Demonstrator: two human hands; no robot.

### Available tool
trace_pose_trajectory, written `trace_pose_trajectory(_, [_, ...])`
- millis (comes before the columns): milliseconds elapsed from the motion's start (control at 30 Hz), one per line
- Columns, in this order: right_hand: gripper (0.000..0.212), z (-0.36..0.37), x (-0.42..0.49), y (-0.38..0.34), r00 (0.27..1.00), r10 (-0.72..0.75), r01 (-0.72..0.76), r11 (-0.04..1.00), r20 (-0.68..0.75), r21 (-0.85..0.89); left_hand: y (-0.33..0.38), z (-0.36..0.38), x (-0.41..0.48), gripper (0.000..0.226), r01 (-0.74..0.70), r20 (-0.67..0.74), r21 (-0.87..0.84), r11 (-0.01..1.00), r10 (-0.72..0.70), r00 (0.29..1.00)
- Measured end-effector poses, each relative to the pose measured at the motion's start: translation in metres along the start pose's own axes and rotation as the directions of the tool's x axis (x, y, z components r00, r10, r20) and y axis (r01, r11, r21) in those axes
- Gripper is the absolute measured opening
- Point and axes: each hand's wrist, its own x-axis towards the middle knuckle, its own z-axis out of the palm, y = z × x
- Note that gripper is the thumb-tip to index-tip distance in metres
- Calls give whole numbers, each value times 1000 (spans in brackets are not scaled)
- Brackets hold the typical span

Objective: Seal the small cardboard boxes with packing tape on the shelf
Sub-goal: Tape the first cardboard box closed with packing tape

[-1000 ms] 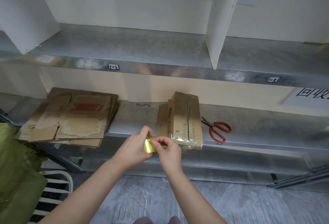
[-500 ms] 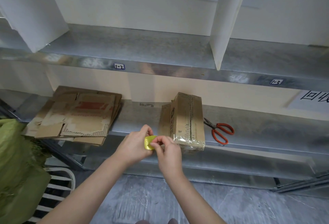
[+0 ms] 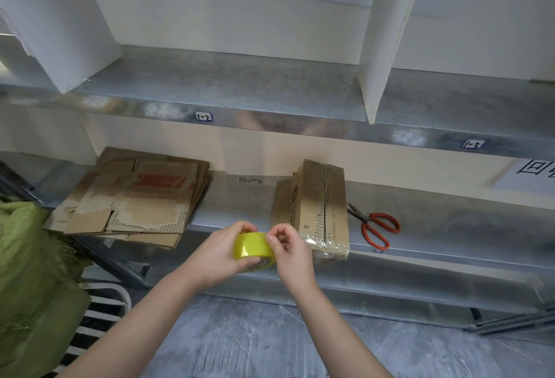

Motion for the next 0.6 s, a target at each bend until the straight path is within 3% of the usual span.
trace_pose_trajectory(400, [7, 1, 14, 5, 986, 139, -144, 989, 95, 45, -3, -15, 2, 47, -43, -146, 18, 999, 45, 988])
trace_pose_trajectory(600, [8, 22, 24, 3, 1000, -26, 28, 986, 14, -165, -28, -22, 19, 46, -80, -138, 27, 996, 82, 987])
